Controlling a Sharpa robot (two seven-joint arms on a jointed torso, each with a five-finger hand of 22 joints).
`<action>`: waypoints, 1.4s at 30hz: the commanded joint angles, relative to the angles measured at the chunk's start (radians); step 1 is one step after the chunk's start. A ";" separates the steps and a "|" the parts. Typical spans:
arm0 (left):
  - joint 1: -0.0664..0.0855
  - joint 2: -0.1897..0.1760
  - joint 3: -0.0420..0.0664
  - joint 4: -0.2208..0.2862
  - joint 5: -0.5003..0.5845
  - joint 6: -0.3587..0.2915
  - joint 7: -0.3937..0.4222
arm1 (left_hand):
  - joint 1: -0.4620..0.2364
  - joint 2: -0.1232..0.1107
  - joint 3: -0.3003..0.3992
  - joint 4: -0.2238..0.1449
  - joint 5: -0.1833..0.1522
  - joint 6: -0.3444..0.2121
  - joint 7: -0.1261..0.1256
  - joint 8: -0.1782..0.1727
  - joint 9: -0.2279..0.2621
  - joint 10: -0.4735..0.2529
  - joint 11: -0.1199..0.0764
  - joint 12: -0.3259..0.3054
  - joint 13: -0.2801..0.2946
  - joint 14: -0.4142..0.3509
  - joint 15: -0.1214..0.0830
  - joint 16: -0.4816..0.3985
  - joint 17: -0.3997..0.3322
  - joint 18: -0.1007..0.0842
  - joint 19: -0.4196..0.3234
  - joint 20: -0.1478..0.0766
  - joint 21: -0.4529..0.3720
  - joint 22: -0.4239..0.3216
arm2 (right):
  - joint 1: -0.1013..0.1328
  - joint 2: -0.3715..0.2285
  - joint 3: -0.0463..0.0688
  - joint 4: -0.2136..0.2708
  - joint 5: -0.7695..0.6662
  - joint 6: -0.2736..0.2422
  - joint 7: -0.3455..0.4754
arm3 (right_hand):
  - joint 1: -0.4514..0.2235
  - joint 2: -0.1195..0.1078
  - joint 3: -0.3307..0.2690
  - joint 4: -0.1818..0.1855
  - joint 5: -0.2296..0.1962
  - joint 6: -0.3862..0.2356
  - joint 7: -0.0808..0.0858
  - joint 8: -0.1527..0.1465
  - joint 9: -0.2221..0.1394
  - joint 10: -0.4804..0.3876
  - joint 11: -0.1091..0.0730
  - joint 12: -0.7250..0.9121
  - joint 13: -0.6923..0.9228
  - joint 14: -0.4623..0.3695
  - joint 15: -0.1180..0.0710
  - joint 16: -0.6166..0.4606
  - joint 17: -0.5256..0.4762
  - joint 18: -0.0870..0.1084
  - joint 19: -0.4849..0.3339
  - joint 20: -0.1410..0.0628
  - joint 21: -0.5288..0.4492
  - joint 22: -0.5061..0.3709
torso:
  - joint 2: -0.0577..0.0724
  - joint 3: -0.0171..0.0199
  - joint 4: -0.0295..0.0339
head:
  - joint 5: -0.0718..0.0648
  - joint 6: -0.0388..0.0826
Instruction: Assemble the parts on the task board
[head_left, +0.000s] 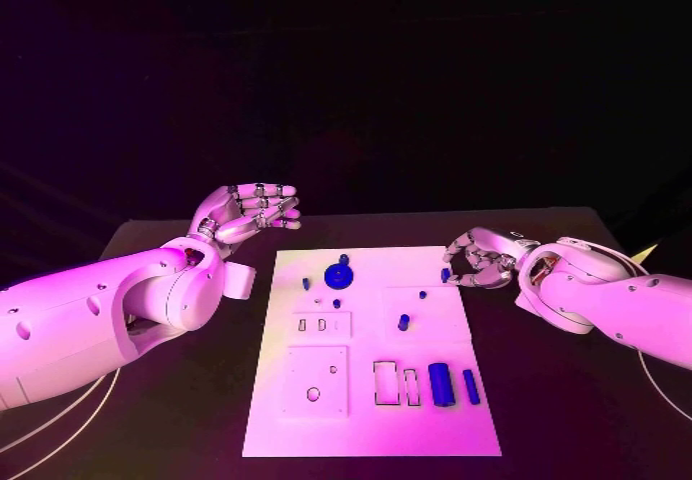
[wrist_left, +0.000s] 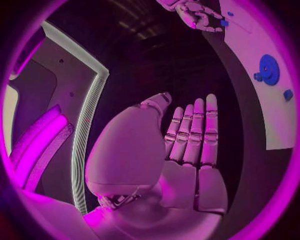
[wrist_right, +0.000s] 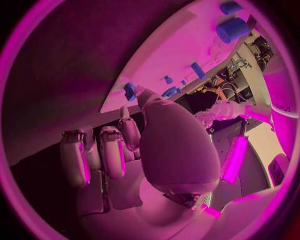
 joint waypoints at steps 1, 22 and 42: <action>0.001 0.002 0.001 0.001 0.004 0.017 0.006 | -0.009 -0.001 0.007 0.000 -0.006 -0.007 0.035 -0.003 -0.001 -0.004 0.003 -0.004 0.000 -0.002 0.000 0.005 0.001 0.005 -0.009 0.002 0.003 0.001 | -0.004 0.006 0.000 -0.006 0.010 0.000 0.001 | 0.001 0.015 0.014 -0.001 -0.011 0.012 -0.001 0.009 0.000 0.011 0.001 0.007 0.005 0.099 -0.009 0.000 0.233 -0.011 0.097 -0.008 0.009 0.256 | 0.000 -0.0003 -0.0007 | -0.002 -0.002; 0.001 -0.002 0.001 0.005 0.004 0.014 0.004 | -0.010 -0.001 0.007 0.000 -0.006 -0.007 0.036 -0.003 -0.001 -0.005 0.003 -0.004 0.000 -0.002 0.001 0.005 0.001 0.005 -0.010 0.002 0.004 0.002 | -0.017 0.028 -0.001 -0.019 0.014 0.015 -0.010 | 0.001 0.024 0.045 -0.004 -0.018 0.047 -0.015 0.026 0.001 0.029 -0.011 0.020 0.020 0.099 -0.020 0.001 0.236 -0.014 0.103 -0.016 0.018 0.262 | -0.002 -0.0007 -0.0033 | -0.004 -0.012; 0.001 -0.006 0.001 0.004 0.003 0.013 0.002 | -0.012 0.000 0.007 0.001 -0.006 -0.007 0.036 -0.003 0.000 -0.005 0.004 -0.003 0.000 -0.003 0.001 0.005 0.002 0.005 -0.011 0.002 0.005 0.002 | -0.021 0.034 -0.001 -0.019 0.011 -0.018 -0.047 | -0.012 0.071 0.112 -0.034 0.003 0.118 -0.056 0.117 0.036 0.054 -0.047 0.031 0.039 0.099 -0.052 0.000 0.234 -0.014 0.105 -0.046 0.020 0.263 | -0.002 -0.0020 -0.0012 | -0.006 -0.015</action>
